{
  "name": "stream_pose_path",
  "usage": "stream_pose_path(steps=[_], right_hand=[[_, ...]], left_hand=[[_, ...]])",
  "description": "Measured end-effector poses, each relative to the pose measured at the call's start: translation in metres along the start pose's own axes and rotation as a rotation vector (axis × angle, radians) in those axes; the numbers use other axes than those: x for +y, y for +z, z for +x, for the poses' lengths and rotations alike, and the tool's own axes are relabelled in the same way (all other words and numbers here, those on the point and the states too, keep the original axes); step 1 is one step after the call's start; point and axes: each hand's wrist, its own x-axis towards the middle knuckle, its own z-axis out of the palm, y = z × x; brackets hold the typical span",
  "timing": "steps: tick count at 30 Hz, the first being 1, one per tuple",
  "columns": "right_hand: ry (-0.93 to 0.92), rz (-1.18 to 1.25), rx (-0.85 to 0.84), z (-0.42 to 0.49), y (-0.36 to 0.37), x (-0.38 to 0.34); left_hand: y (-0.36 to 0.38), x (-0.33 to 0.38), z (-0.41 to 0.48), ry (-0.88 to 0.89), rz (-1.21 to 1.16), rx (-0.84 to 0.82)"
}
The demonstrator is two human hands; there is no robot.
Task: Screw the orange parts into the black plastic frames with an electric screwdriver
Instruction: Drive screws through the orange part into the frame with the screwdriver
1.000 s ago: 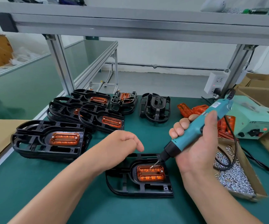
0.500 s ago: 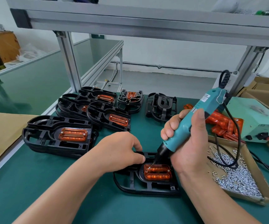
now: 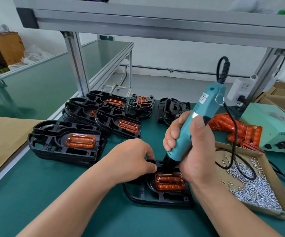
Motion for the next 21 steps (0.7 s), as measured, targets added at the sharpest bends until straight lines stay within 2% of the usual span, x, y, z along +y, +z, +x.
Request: stream_pose_path(steps=[5, 8, 21], right_hand=[[0.005, -0.165, -0.188, -0.001, 0.014, 0.001], [0.018, -0.244, -0.242, -0.003, 0.018, 0.004], [0.046, -0.231, -0.253, -0.007, 0.025, 0.009]], left_hand=[[-0.001, 0.003, -0.001, -0.008, -0.041, -0.033], [-0.003, 0.004, -0.001, -0.024, -0.069, -0.062], [-0.001, 0.007, 0.000, -0.012, -0.070, -0.062]])
